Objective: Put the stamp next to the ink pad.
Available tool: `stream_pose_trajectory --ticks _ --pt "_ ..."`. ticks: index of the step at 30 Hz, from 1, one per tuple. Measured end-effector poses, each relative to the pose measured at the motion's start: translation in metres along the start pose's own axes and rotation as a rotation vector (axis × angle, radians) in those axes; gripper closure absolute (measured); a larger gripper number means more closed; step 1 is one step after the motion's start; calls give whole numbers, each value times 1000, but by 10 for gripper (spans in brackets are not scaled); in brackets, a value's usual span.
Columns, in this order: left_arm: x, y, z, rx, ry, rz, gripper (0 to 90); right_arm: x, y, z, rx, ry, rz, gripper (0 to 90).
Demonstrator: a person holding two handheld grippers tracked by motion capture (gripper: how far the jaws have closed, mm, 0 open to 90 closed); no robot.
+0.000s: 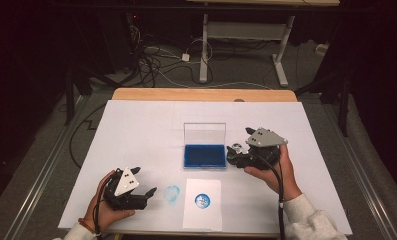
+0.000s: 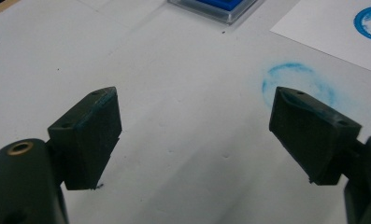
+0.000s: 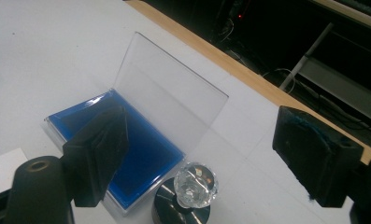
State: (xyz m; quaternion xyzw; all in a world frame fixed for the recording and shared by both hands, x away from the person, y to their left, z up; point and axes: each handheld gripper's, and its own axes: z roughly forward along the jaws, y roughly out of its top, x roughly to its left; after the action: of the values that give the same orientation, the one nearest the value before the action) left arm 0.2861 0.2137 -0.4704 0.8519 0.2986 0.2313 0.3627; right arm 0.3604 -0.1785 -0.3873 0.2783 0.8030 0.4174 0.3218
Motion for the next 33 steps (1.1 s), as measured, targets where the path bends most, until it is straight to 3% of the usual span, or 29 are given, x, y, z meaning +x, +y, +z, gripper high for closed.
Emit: stream_pose_trajectory --ticks 33 --pt "1 -1 0 -3 -10 -11 157 0 -5 -43 -22 -33 -36 196"
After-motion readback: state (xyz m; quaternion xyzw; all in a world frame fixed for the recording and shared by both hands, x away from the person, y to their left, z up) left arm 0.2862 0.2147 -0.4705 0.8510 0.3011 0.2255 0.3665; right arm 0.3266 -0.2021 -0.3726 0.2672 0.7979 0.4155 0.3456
